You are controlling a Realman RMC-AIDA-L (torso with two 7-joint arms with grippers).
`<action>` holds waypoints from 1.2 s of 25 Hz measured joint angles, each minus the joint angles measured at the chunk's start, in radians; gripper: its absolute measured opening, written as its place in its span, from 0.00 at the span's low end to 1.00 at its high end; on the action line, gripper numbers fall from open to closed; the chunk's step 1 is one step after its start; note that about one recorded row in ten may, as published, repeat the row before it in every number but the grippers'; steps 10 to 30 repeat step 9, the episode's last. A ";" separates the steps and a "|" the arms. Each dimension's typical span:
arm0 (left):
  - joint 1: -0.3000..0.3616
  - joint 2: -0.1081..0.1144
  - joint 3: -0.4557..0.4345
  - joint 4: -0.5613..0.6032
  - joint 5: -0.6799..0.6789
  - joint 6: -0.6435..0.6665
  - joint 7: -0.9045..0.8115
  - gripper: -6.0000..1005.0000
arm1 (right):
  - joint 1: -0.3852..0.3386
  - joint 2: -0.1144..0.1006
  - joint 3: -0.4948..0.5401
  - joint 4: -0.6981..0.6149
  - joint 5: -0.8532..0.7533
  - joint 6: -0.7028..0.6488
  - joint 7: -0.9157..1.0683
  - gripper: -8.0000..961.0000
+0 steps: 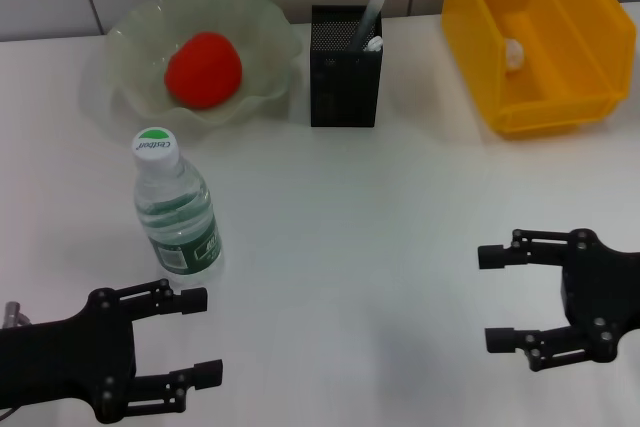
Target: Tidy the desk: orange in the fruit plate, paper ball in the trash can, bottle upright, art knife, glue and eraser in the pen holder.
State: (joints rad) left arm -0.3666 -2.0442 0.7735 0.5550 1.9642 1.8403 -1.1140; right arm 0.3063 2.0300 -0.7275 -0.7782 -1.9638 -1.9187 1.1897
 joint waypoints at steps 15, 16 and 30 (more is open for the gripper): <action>0.007 0.016 -0.002 0.000 0.001 0.002 -0.013 0.77 | 0.023 0.008 0.003 0.029 -0.009 0.026 -0.013 0.87; 0.007 0.016 -0.002 0.000 0.001 0.002 -0.013 0.77 | 0.023 0.008 0.003 0.029 -0.009 0.026 -0.013 0.87; 0.007 0.016 -0.002 0.000 0.001 0.002 -0.013 0.77 | 0.023 0.008 0.003 0.029 -0.009 0.026 -0.013 0.87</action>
